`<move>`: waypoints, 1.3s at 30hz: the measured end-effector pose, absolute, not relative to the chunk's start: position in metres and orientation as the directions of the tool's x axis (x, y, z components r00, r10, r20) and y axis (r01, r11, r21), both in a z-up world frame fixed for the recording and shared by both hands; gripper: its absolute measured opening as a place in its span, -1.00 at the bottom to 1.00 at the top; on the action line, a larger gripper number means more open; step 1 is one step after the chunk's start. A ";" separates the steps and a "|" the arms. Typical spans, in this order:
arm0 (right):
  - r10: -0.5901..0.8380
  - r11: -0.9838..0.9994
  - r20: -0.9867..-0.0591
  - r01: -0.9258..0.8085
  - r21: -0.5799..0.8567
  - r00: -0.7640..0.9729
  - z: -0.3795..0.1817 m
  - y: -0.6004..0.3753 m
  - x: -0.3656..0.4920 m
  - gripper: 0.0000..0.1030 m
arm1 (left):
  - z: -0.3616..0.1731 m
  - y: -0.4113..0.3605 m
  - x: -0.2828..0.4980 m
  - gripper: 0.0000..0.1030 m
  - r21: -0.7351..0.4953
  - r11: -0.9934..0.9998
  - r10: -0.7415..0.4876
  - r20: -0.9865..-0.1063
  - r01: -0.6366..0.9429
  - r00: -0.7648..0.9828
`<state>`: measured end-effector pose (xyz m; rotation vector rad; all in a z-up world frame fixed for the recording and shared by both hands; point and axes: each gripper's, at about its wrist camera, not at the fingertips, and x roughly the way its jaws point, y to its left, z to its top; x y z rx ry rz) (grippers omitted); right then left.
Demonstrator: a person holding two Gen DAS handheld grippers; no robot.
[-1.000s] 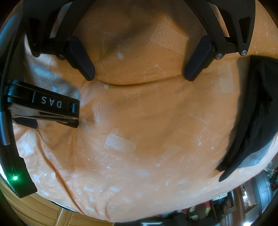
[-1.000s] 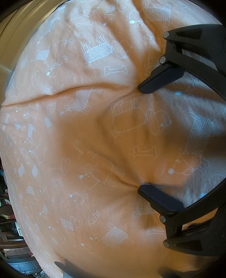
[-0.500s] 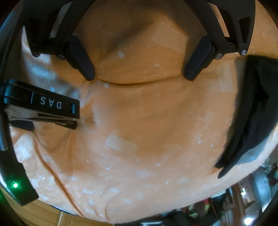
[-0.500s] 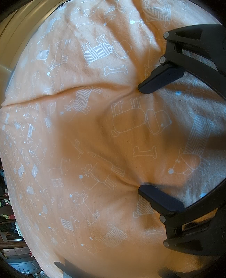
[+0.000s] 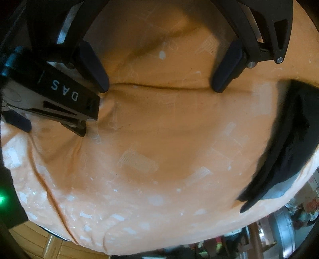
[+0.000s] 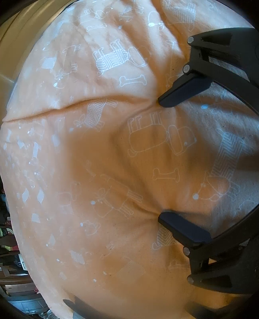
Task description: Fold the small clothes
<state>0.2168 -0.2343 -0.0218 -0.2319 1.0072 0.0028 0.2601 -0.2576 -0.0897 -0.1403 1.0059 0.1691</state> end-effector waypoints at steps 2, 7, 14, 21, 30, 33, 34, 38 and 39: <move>-0.109 0.974 -0.836 -0.110 -0.198 0.537 -0.022 -0.233 0.217 1.00 | -0.090 -0.254 0.261 1.00 -0.058 0.977 0.061 -0.849 -0.207 0.525; -0.108 0.974 -0.836 -0.111 -0.197 0.537 -0.023 -0.233 0.216 1.00 | -0.090 -0.255 0.261 1.00 -0.056 0.977 0.062 -0.848 -0.206 0.526; -0.108 0.974 -0.836 -0.111 -0.196 0.537 -0.023 -0.233 0.216 1.00 | -0.090 -0.255 0.261 1.00 -0.056 0.977 0.063 -0.848 -0.207 0.526; -0.108 0.974 -0.836 -0.110 -0.197 0.537 -0.023 -0.233 0.216 1.00 | -0.090 -0.255 0.261 1.00 -0.057 0.977 0.063 -0.848 -0.207 0.526; -0.108 0.974 -0.836 -0.110 -0.197 0.537 -0.023 -0.232 0.217 1.00 | -0.090 -0.255 0.261 1.00 -0.056 0.977 0.063 -0.848 -0.207 0.526; -0.108 0.974 -0.836 -0.110 -0.197 0.537 -0.023 -0.232 0.217 1.00 | -0.090 -0.255 0.261 1.00 -0.056 0.977 0.063 -0.848 -0.207 0.526; -0.109 0.974 -0.836 -0.109 -0.197 0.537 -0.023 -0.232 0.217 1.00 | -0.090 -0.255 0.261 1.00 -0.055 0.977 0.063 -0.848 -0.207 0.525; -0.109 0.974 -0.836 -0.109 -0.197 0.537 -0.023 -0.232 0.217 1.00 | -0.090 -0.255 0.261 1.00 -0.055 0.977 0.063 -0.848 -0.207 0.525; -0.109 0.974 -0.836 -0.109 -0.197 0.537 -0.023 -0.232 0.217 1.00 | -0.090 -0.255 0.261 1.00 -0.055 0.977 0.064 -0.848 -0.207 0.525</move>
